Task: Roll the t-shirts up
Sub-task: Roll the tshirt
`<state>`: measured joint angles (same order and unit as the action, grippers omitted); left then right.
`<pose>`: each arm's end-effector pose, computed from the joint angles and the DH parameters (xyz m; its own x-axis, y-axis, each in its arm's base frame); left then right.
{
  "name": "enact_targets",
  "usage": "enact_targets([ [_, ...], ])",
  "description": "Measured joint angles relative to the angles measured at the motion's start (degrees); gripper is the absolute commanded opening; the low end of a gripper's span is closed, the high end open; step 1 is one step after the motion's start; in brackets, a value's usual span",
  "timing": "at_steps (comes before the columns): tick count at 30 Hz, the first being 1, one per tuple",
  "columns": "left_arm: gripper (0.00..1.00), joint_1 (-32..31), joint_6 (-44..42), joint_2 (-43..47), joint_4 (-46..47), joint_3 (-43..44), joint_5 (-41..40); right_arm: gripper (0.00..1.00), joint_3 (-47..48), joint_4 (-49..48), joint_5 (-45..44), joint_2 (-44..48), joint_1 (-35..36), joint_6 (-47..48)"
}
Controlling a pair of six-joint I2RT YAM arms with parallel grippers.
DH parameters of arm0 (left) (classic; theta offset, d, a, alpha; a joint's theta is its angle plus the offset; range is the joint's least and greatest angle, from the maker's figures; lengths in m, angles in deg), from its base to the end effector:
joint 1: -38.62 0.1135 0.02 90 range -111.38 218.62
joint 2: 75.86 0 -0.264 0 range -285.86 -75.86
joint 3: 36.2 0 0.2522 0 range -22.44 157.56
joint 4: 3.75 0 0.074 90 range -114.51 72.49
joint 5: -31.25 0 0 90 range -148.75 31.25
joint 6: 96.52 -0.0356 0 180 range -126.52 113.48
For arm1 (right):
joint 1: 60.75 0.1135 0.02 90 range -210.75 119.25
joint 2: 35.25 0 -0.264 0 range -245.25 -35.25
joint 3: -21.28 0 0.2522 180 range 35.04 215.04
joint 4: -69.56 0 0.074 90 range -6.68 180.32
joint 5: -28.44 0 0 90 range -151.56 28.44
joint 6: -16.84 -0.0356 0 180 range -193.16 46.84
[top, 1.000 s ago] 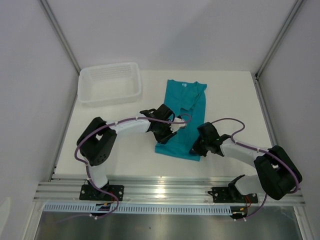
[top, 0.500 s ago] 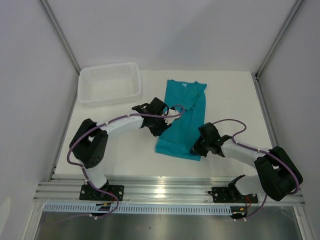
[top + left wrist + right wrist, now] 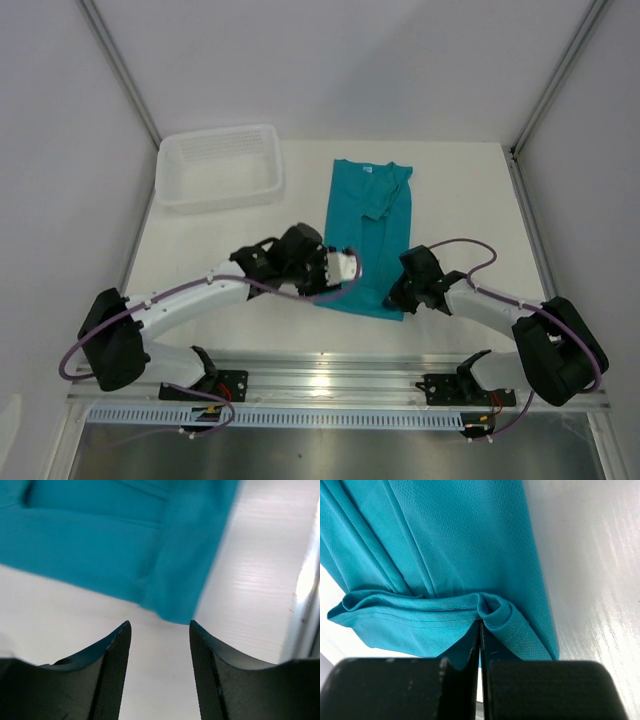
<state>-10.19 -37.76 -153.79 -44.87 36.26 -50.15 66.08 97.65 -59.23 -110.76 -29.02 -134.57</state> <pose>0.1876 -0.2224 0.2683 0.0119 0.7650 -0.6439 0.9422 0.2071 0.2635 0.1928 0.1209 0.1466 -0.8253 0.5212 -0.2174 0.3788 0.7964 0.4715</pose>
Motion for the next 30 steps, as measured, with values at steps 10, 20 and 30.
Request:
enact_targets([
  [10,0.64,-10.60,-14.08,-1.03,1.33,-11.06,-1.09,0.02,-0.07,1.90,-0.57,1.86,-0.26,0.83],
  [20,0.66,-10.58,-24.11,-7.19,4.76,-10.97,-2.54,0.02,-0.07,2.05,-0.57,1.86,-0.26,1.05],
  [30,0.52,-10.58,-27.89,-15.85,7.45,-7.56,-5.79,0.03,-0.07,2.91,-0.57,3.21,-0.46,1.11],
])
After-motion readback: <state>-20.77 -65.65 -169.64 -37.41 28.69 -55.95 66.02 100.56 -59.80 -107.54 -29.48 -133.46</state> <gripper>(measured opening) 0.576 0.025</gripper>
